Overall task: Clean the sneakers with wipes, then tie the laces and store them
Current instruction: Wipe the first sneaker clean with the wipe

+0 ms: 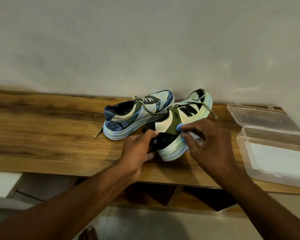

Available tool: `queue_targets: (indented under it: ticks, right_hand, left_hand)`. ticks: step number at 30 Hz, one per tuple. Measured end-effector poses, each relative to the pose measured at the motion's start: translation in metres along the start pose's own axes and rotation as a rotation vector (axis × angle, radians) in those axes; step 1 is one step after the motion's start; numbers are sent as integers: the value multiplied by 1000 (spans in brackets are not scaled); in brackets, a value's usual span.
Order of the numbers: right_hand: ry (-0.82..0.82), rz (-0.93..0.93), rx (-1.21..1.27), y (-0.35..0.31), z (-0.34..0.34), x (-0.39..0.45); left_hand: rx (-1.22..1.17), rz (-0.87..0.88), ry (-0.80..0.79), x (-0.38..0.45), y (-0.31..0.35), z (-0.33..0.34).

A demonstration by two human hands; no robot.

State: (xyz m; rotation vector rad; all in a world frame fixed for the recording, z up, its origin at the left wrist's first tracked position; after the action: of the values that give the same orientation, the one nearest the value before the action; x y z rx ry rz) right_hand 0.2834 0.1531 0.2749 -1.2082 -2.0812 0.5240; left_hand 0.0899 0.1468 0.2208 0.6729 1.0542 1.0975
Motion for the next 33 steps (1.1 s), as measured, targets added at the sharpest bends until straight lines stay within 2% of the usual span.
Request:
queue_targets:
  ticks: [3,6,9,14,18,23,27,29,33]
  right_hand:
    - [-5,52,120,13,-2,2]
    - [-87,30,161,13,2,4]
    - [-134,17,189,15,4,8]
    - [-72,1,220,15,12,9]
    - [0,-31,221,8,19,12]
    - [-18,-84,40,-9,25,9]
    - [-224,-271,-211,-31,39,-8]
    - [-280,-340,-355,-33,40,-15]
    - [-142,-128,-207,-11,13,-7]
  left_hand:
    - [-33,-56,-21,2,6,0]
    - [-68,-71,6,4,13,-5]
    - [15,-61,51,6,16,-9]
    - [231,46,25,-2,18,2]
    - [297,66,87,3,22,0]
    - [298,11,108,10,28,-2]
    - [275,-79,105,12,27,-5]
    - [297,-65,98,11,26,-5]
    - [332,-33,79,4,24,-6]
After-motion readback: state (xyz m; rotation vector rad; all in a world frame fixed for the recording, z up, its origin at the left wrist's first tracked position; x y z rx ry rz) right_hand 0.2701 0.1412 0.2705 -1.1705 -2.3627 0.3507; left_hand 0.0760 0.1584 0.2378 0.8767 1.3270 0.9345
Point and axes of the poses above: each hand's wrist, its own x-axis towards the middle knuckle, its own z-axis out of the palm, y = z × x, the point moved 3 cm from there along x, towards the middle knuckle, and after that the axes turned 15 degrees about -y, right-handed, at the moved point
